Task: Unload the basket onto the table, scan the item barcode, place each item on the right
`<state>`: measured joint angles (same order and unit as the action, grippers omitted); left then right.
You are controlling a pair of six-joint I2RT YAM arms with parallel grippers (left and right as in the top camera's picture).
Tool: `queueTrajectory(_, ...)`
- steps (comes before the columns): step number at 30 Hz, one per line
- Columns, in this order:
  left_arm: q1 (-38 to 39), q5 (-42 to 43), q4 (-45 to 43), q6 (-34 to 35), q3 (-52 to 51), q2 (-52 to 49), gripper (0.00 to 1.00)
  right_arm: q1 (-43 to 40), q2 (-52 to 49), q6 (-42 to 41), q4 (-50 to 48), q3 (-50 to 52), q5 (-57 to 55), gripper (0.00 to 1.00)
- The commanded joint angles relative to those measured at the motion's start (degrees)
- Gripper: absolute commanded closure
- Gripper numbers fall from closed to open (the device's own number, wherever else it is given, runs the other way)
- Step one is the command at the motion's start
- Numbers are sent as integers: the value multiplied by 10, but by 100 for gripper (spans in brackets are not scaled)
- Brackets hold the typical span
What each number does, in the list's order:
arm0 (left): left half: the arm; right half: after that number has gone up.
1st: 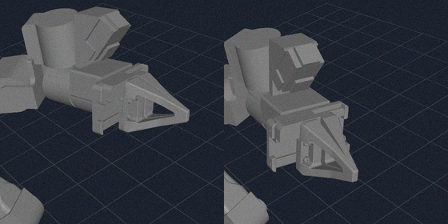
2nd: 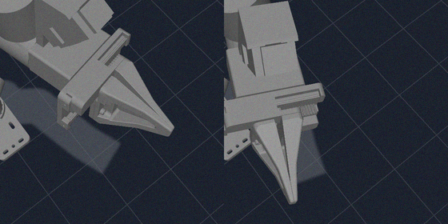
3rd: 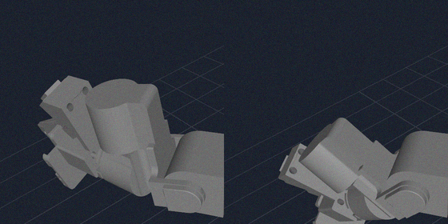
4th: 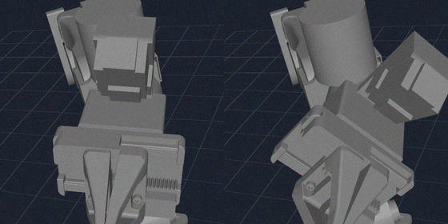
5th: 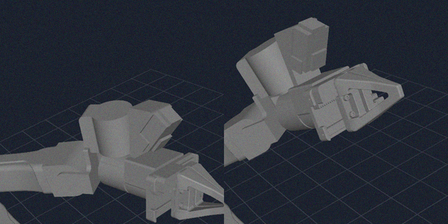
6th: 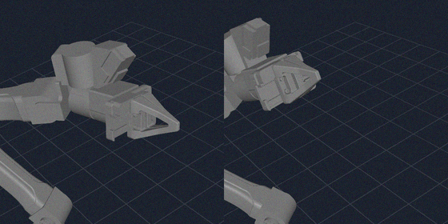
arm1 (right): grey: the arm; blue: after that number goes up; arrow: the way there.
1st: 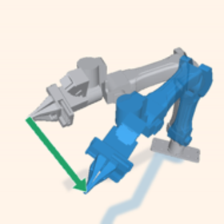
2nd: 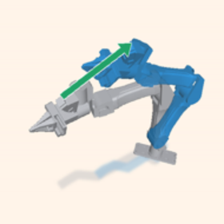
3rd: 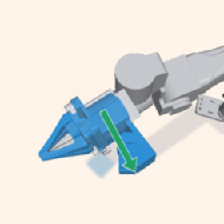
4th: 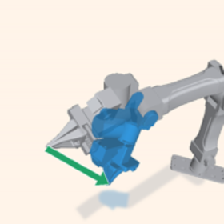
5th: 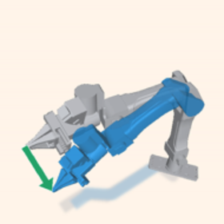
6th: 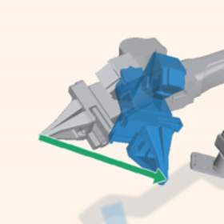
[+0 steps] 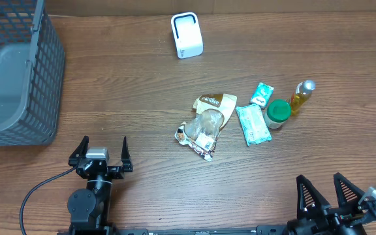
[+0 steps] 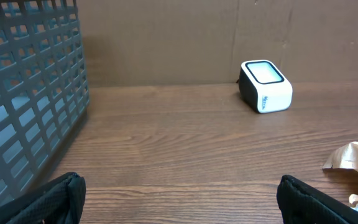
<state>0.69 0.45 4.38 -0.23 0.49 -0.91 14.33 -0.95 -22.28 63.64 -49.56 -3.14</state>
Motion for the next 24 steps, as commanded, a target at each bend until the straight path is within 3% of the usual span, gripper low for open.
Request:
queueTrajectory(1, -2, 5, 0, -11, -2, 7, 0, -3, 7, -2, -6, 10, 3, 0)
queueTrajectory(12, -2, 5, 0, -11, -2, 7, 0, -3, 7, -1, -81, 89, 2, 0)
queueTrajectory(24, -2, 5, 0, -11, -2, 7, 1, -3, 7, 4, -377, 246, -34, 0)
